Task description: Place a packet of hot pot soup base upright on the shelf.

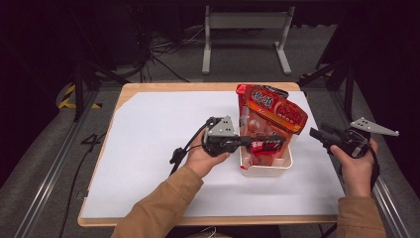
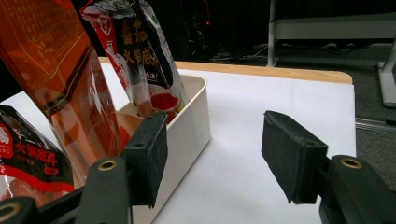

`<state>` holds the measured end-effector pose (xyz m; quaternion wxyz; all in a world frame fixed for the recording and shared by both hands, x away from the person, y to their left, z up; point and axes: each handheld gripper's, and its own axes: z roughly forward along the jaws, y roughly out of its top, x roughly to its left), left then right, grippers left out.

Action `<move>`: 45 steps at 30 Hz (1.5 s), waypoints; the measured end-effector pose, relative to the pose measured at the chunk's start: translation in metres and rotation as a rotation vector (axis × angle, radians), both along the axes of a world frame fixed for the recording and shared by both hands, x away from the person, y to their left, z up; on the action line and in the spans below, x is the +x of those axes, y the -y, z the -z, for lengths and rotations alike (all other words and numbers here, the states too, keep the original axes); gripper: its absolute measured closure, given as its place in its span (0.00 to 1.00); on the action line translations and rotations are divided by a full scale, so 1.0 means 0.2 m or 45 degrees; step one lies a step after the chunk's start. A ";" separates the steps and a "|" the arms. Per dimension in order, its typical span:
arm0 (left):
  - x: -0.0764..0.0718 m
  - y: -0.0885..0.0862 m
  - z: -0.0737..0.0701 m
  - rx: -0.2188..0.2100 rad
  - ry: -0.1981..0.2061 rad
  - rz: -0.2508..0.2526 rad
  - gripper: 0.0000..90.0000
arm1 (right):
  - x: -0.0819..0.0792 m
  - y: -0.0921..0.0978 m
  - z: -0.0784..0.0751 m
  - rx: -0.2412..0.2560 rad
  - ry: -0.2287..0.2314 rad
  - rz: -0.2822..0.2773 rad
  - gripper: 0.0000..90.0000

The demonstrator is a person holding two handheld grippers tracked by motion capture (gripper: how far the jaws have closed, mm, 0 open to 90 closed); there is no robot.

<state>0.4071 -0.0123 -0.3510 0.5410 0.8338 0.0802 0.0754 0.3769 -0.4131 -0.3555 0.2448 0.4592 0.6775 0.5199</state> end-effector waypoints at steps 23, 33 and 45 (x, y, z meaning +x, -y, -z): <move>-0.01 -0.05 0.12 0.071 -0.046 0.016 0.85 | 0.01 0.00 0.01 -0.001 -0.014 0.000 0.45; -0.04 -0.17 0.06 0.026 -0.103 -0.056 0.54 | 0.01 -0.01 0.01 -0.003 -0.014 0.000 0.44; -0.10 -0.46 -0.03 0.046 -0.043 -0.220 0.41 | 0.00 -0.03 0.01 -0.017 -0.009 -0.022 0.41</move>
